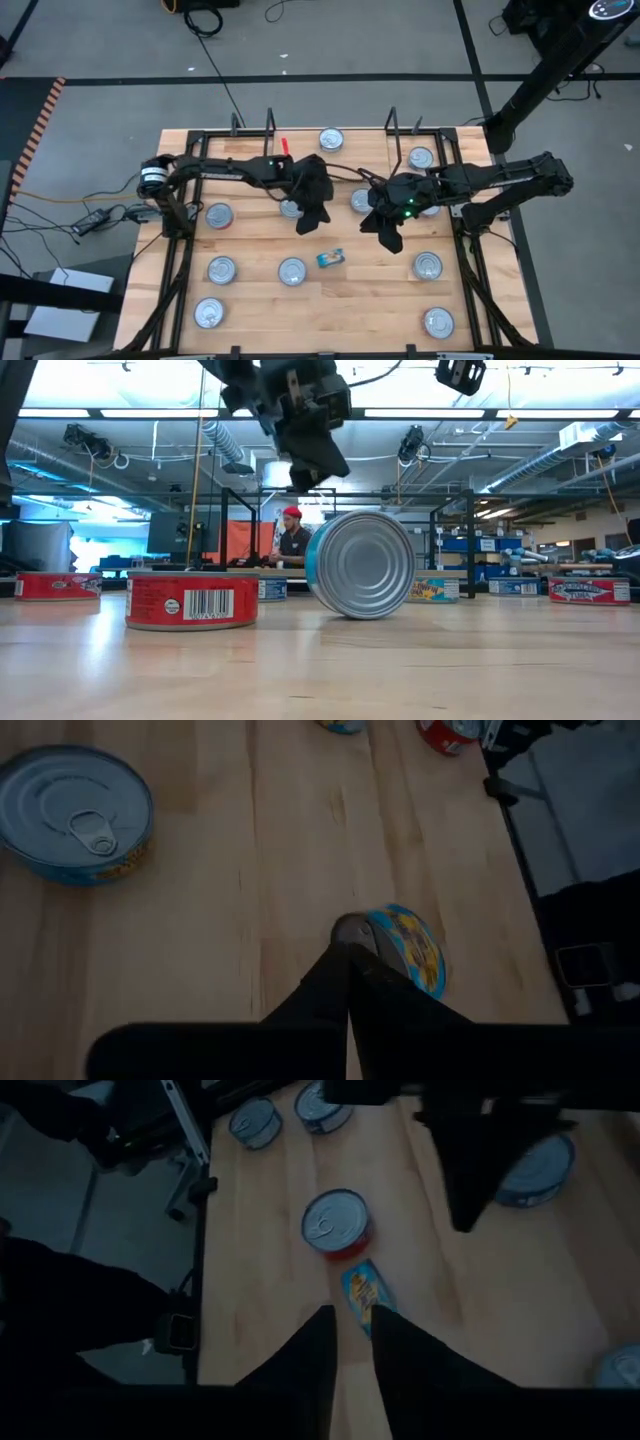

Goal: Stack canned seafood by type on shelf
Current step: Put the yellow-blue tuna can on the shelf

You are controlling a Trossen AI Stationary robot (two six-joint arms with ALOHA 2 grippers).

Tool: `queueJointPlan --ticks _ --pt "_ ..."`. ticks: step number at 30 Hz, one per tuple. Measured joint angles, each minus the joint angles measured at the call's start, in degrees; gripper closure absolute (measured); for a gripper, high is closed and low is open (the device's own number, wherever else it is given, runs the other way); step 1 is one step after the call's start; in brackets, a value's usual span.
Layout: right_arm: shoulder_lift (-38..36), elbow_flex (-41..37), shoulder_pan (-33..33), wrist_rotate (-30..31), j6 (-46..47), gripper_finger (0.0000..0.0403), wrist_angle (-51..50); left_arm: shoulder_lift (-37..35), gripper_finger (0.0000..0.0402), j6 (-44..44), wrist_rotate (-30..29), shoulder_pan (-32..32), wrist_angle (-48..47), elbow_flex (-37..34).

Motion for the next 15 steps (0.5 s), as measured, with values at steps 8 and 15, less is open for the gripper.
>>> queueJointPlan --ticks 8,15 --pt "2.4 0.0 0.0 2.7 -3.1 0.0288 1.0 -7.4 0.0398 -4.8 -4.2 -1.4 11.3 -10.3" --pt "9.3 0.0 0.3 0.2 -7.7 0.0249 1.6 -16.1 0.0399 -6.1 -10.9 -3.1 15.2 -16.4"
